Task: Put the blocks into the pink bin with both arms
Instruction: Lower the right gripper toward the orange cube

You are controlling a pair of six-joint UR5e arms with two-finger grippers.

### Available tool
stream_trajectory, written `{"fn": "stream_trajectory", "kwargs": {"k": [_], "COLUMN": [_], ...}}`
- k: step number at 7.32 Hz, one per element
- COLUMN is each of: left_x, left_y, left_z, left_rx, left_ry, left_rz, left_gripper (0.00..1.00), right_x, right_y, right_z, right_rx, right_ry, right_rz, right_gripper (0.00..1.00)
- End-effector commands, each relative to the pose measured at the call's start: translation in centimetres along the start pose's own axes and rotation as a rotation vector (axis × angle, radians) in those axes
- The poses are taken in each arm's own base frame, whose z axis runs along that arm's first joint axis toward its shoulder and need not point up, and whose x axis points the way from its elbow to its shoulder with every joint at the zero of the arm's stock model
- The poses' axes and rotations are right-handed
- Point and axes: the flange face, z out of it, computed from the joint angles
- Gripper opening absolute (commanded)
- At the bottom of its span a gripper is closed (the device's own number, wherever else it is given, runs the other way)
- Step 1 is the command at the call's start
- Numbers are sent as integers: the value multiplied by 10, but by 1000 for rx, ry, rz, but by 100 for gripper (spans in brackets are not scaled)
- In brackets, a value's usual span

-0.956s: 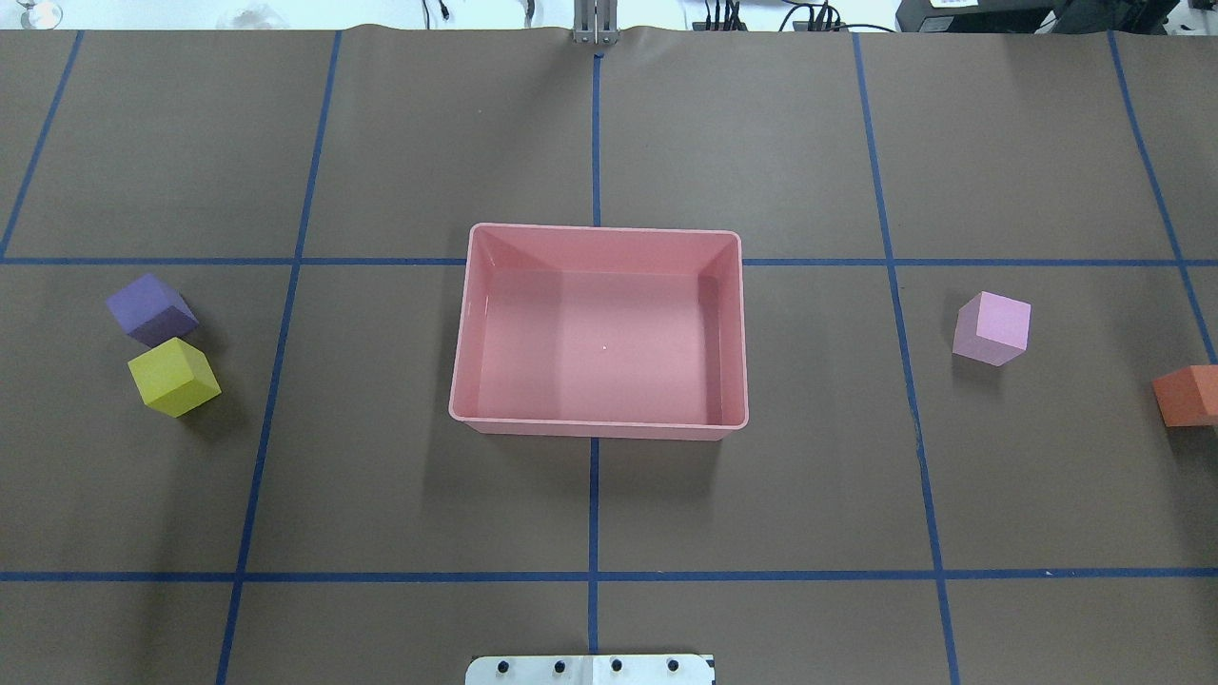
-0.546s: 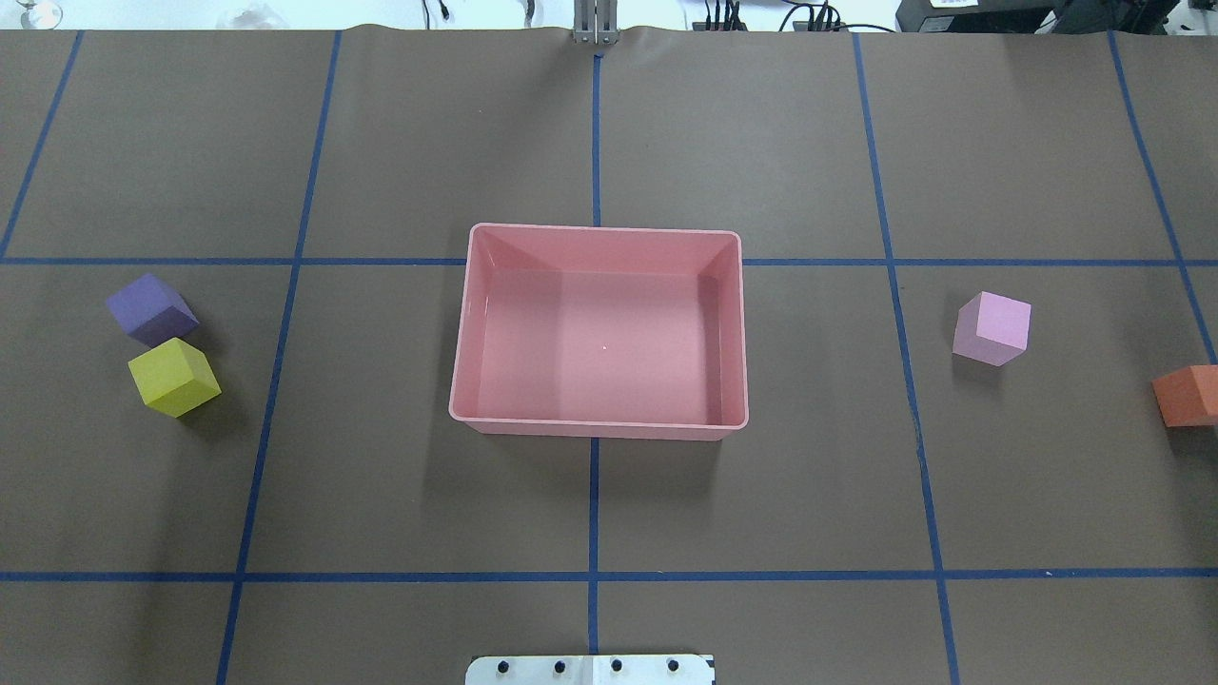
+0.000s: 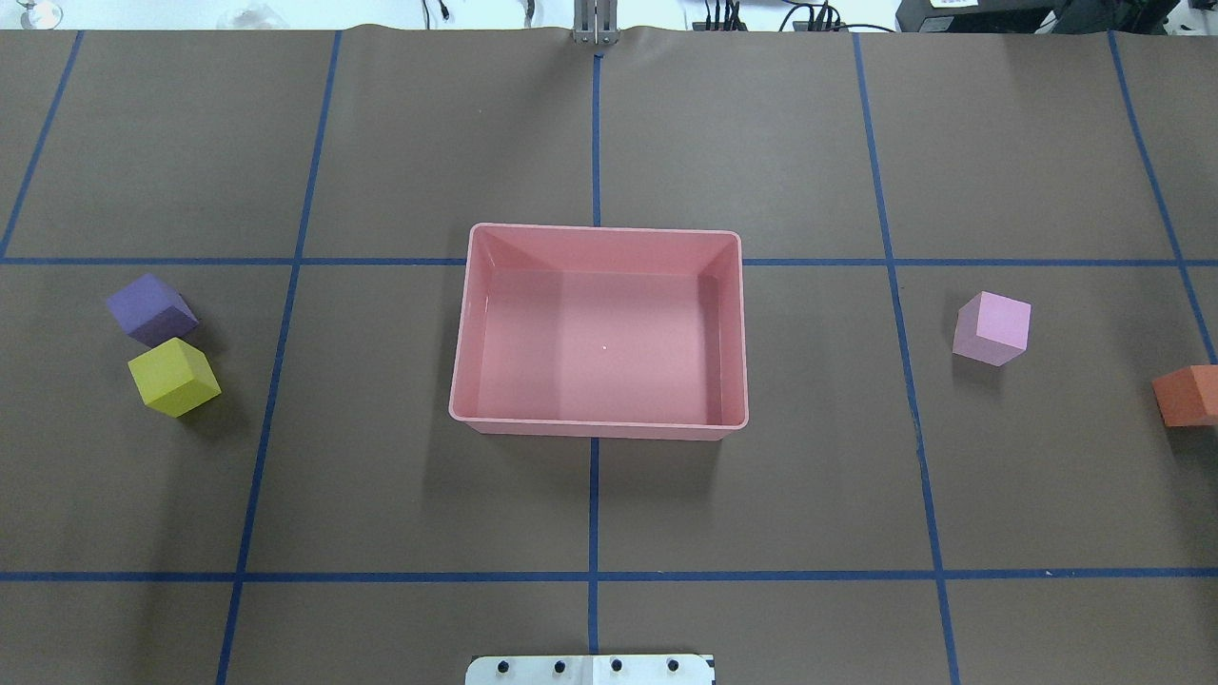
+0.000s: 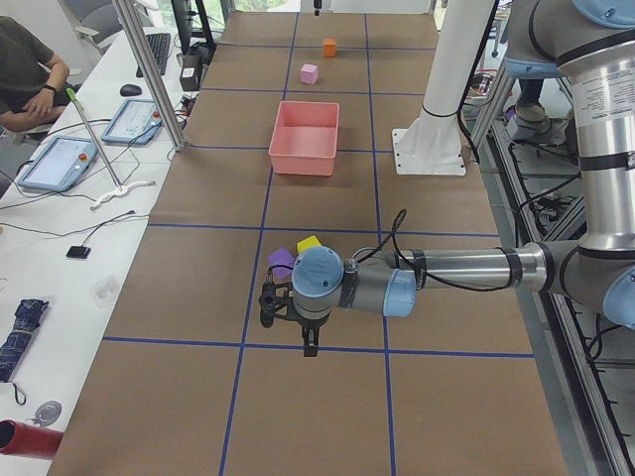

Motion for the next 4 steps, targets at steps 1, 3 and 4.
{"fn": "stream_trajectory", "kwargs": {"k": [1,3,4], "left_x": [1,2,3], "left_y": [0,-1,-2], "left_z": [-1,-2,-3], "left_rx": [3,16,24], "left_ry": [-1,-1,-4], "left_rz": [4,19,28], "left_gripper": [100,100,100], "right_x": [-6,-11,-25], "right_y": [10,44,47], "right_z": [8,39,55], "right_rx": [35,64,25], "right_ry": [-17,-3,-4], "right_rz": [-75,-168,-188], "right_gripper": [100,99,99]}}
